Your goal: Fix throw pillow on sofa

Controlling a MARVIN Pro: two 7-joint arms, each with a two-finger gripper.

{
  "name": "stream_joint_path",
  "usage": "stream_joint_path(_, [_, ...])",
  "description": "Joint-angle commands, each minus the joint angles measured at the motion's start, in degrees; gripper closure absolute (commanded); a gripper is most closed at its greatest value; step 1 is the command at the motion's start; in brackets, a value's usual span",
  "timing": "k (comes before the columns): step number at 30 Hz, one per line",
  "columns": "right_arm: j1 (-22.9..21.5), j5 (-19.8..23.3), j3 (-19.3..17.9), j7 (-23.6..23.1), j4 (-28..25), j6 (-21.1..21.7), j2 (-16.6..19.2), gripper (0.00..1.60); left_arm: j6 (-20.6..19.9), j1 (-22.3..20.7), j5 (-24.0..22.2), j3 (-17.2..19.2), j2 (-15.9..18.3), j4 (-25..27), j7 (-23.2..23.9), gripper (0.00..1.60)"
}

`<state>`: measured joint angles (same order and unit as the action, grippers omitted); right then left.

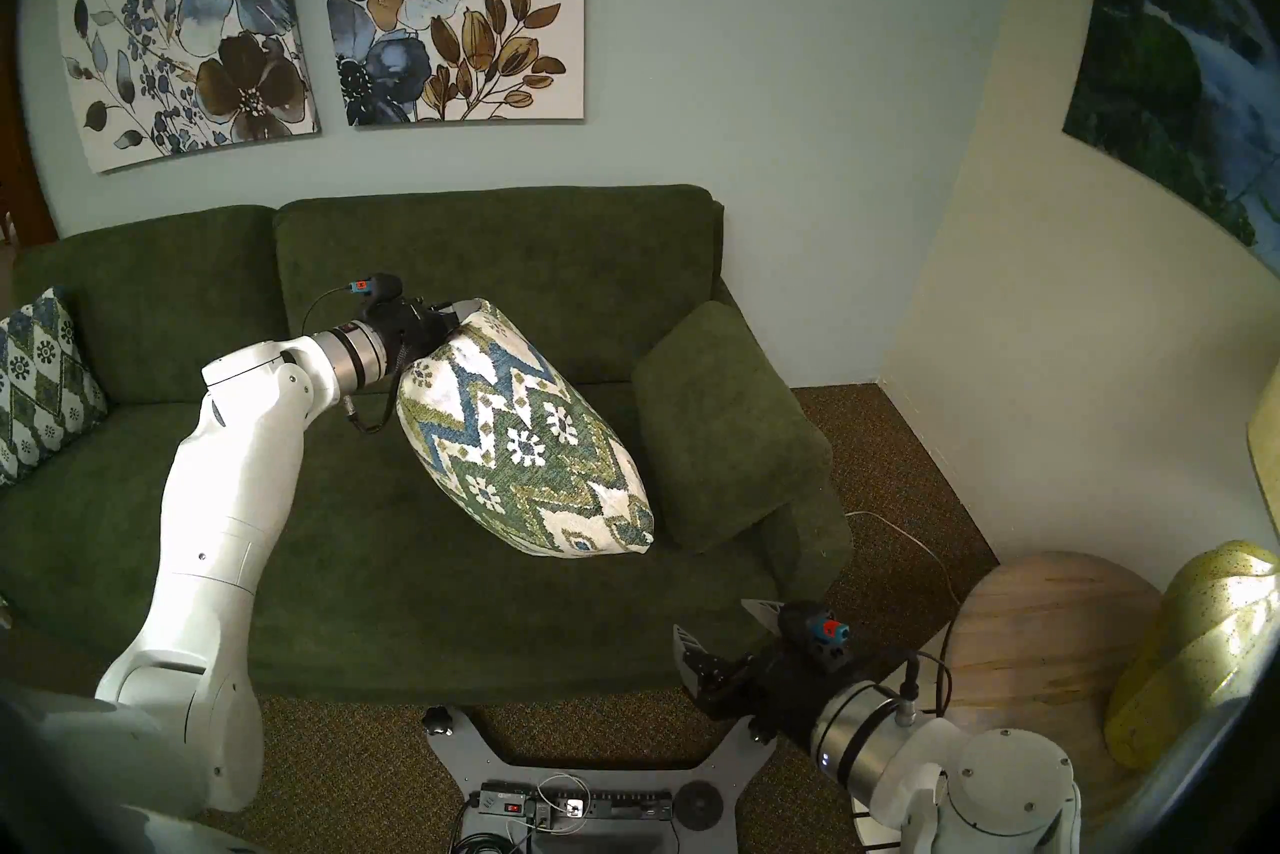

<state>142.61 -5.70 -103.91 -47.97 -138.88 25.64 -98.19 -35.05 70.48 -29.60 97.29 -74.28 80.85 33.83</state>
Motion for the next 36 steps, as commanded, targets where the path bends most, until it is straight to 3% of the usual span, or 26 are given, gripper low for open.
stream_joint_path(1, [-6.5, -1.5, 3.3, -0.8, 0.3, 3.4, 3.4, 0.0, 0.0, 0.0, -0.5, 0.2, 0.0, 1.0, 0.8, 1.6])
stream_joint_path(13, [-14.2, -5.5, 11.2, -0.2, 3.5, 7.1, 6.8, 0.0, 0.0, 0.6, -0.5, 0.6, 0.2, 1.6, 1.2, 1.6])
stream_joint_path(22, [-20.4, -11.5, 16.4, 1.8, 6.9, 9.1, 8.0, 0.0, 0.2, 0.5, -0.5, 1.4, 0.9, 1.3, 1.7, 1.6])
stream_joint_path(23, [-19.3, -11.6, 16.7, 2.8, 6.4, 8.6, 8.2, 0.0, 0.1, 0.4, -0.5, 1.5, 1.0, 1.2, 1.8, 1.6])
stream_joint_path(25, [-22.1, -14.6, 18.2, 3.9, 7.4, 10.4, 8.6, 0.0, 0.1, 0.3, -0.6, 1.8, 1.2, 1.2, 1.9, 1.6])
stream_joint_path(27, [-22.1, -14.8, 18.3, 4.3, 7.3, 10.5, 8.7, 0.0, 0.1, 0.3, -0.6, 1.8, 1.3, 1.2, 2.0, 1.6])
stream_joint_path(28, [-24.8, -16.8, 19.1, 4.4, 8.3, 12.5, 8.8, 0.0, 0.1, 0.3, -0.6, 1.8, 1.4, 1.2, 2.1, 1.6])
stream_joint_path(36, [-26.4, -19.1, 19.9, 4.1, 7.9, 15.4, 9.8, 0.0, 0.1, 0.4, -0.6, 1.7, 1.7, 1.3, 2.5, 1.6])
